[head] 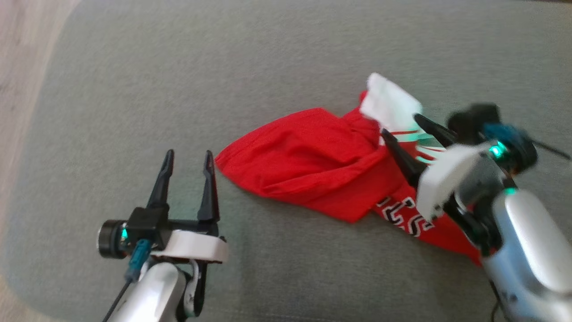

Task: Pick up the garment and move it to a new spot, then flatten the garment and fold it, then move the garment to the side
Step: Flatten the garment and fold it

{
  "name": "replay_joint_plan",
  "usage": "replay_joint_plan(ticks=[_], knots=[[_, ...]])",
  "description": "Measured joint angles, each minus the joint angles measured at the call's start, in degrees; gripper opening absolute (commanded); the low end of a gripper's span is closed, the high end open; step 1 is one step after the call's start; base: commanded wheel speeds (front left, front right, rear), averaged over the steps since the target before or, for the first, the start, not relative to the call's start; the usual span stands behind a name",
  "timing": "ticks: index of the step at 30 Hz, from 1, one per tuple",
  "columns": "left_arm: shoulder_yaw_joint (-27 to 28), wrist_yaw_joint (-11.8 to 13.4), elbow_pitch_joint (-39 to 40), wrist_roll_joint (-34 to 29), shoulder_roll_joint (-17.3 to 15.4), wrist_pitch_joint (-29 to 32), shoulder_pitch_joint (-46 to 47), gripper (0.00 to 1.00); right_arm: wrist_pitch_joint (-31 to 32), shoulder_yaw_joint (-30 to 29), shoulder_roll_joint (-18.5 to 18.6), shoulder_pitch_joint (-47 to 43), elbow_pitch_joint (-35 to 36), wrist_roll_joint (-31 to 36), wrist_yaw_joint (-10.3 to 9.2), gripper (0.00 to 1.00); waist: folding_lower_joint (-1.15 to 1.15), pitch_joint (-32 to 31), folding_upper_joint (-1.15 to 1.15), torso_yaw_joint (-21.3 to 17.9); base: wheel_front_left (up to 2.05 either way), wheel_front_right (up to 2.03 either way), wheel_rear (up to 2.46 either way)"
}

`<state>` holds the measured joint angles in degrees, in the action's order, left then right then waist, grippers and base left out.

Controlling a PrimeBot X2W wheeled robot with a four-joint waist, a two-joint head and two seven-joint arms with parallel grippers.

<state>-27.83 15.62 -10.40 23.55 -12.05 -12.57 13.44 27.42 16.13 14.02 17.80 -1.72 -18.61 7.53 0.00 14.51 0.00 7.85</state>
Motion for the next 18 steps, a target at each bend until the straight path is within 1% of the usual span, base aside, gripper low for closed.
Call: replay_joint_plan(ticks=[4,7,10,11,12,13,16,18], knots=[[-0.35,-0.60,-1.96,0.00,1.92,-0.78,1.24,1.00,4.91,3.12,1.22,6.09,-4.99,0.29,0.00,1.00,0.01,1.66,0.00,2.72,0.00,0.00,0.00],[-0.40,-1.40,-2.92,0.00,2.88,-1.21,2.00,1.00,9.42,3.93,1.49,8.26,-8.25,1.36,0.00,1.00,0.01,2.42,0.00,4.45,0.00,0.00,0.00],[-0.32,-1.59,-4.11,0.00,3.50,-1.65,2.20,1.00,14.12,4.10,1.71,9.24,-10.67,2.60,0.00,1.00,0.01,2.83,0.00,5.39,0.00,0.00,0.00],[-0.26,-1.70,-4.24,-0.01,3.67,-1.70,2.26,1.00,14.82,3.99,1.80,9.39,-10.83,2.60,0.00,0.81,0.00,2.85,0.00,5.50,0.00,0.00,0.00],[-0.18,-2.04,-4.33,-0.08,3.77,-1.70,2.36,1.00,15.34,3.87,1.85,9.64,-10.87,2.60,0.00,0.31,0.01,2.79,0.00,5.51,0.00,0.00,0.00],[-0.07,-2.05,-4.35,-0.38,3.85,-1.70,2.54,1.00,15.49,3.47,1.85,9.79,-10.82,2.60,0.00,0.00,0.00,2.70,0.00,5.43,0.00,0.00,0.00],[0.42,-2.05,-4.41,-0.52,3.85,-1.72,2.61,1.00,15.39,1.27,1.79,9.45,-9.81,2.44,0.00,0.00,0.00,2.43,0.00,4.74,0.00,0.00,0.00],[0.76,-2.05,-4.38,-0.78,3.85,-1.80,2.59,1.00,14.21,-1.55,1.35,8.23,-7.81,1.72,0.00,0.00,0.00,2.23,0.00,4.06,0.00,0.00,0.00]])
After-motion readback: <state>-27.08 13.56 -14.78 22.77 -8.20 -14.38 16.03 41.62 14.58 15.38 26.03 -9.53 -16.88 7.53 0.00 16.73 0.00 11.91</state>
